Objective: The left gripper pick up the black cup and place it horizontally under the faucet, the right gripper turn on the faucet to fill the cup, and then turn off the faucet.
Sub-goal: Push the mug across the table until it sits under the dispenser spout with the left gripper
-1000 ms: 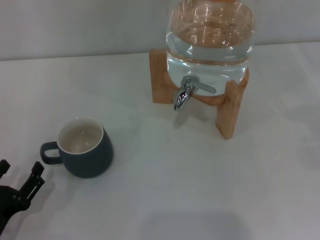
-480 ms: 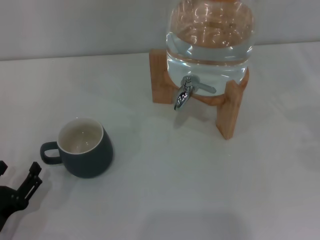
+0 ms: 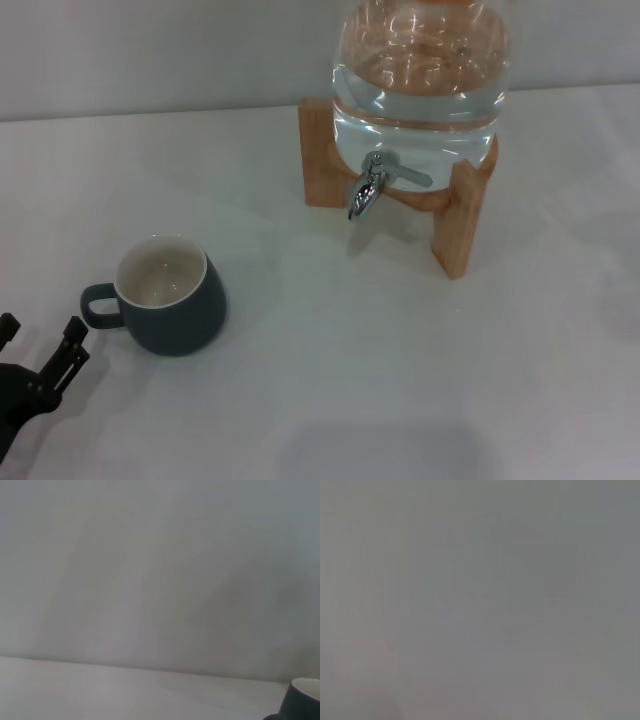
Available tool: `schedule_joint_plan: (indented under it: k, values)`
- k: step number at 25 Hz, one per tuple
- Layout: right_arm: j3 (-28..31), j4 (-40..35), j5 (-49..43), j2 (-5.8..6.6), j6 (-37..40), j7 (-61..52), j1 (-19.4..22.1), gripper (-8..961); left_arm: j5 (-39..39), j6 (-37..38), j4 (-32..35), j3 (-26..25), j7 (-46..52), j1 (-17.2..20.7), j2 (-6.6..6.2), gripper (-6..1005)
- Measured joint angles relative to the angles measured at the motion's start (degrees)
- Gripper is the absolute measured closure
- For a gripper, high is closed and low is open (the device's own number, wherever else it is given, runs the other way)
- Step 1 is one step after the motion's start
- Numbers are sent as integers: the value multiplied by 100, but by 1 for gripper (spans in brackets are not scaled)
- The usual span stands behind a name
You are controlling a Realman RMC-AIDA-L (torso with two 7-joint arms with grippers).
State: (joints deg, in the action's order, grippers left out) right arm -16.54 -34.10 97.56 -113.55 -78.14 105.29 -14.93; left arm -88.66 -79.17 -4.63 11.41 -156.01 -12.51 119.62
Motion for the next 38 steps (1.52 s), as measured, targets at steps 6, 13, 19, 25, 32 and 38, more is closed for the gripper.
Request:
schedule_joint_plan:
  k: [6, 13, 19, 25, 32, 38]
  values:
    - [-5, 0, 0, 0, 6, 0, -27, 112, 16, 15, -2, 10, 0, -24, 0, 147]
    - [-2, 0, 0, -5, 13, -2, -54, 112, 66, -47, -3, 33, 0, -19, 0, 148]
    - [-19, 0, -1, -6, 25, -11, -73, 112, 174, -89, -11, 38, 0, 24, 0, 149]
    - [-24, 0, -1, -2, 32, -14, -80, 112, 180, -135, -31, 37, 0, 39, 0, 149]
    - [-22, 0, -1, 0, 26, -17, -72, 112, 172, -135, -38, 16, 0, 47, 0, 150]
    - [-20, 0, -4, 0, 20, -11, -51, 112, 129, -42, -38, -5, 0, -3, 0, 151]
